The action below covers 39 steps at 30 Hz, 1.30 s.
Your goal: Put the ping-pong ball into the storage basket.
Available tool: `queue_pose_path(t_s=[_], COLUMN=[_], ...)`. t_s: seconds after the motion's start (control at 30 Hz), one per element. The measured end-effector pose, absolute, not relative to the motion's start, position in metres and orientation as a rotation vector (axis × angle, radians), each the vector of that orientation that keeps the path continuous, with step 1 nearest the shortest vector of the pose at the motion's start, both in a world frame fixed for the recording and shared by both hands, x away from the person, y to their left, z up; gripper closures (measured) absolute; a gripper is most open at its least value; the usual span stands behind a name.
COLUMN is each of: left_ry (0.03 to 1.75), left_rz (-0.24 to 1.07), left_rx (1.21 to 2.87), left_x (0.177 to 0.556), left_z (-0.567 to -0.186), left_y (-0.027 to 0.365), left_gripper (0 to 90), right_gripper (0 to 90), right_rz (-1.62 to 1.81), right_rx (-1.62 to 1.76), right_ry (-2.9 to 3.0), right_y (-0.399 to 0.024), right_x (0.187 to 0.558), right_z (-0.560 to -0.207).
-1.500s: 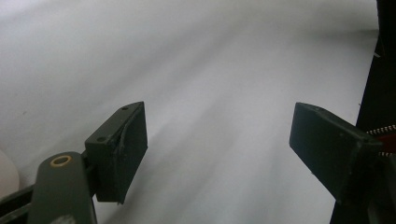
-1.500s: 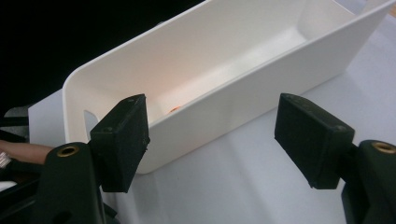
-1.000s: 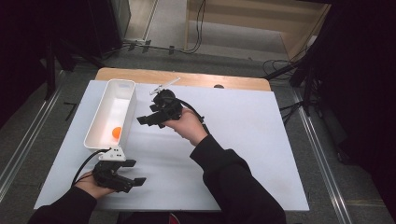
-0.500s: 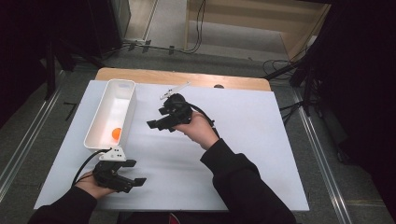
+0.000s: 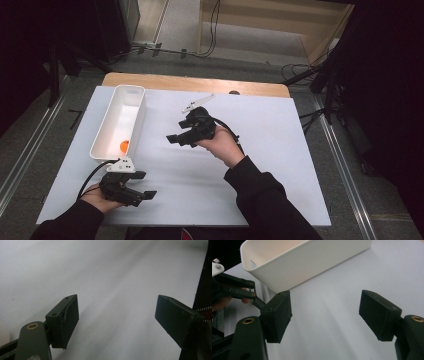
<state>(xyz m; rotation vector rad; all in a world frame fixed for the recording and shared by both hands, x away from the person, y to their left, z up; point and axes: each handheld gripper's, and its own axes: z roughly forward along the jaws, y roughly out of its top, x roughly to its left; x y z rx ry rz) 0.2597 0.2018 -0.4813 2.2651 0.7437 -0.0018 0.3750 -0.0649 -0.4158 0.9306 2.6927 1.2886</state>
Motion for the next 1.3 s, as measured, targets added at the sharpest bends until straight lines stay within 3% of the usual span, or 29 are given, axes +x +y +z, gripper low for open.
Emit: queue_pose_path(t_s=[1.3], left_ry=[0.727], left_rz=[0.001], left_rx=[2.251], left_x=[0.258], left_z=[-0.48], left_y=[0.201], left_gripper=[19.8], right_gripper=[24.8], right_rz=[1.273], right_rx=[1.048], right_ry=[2.616], right_y=[-0.144], right_x=[0.341], right_z=[-0.432])
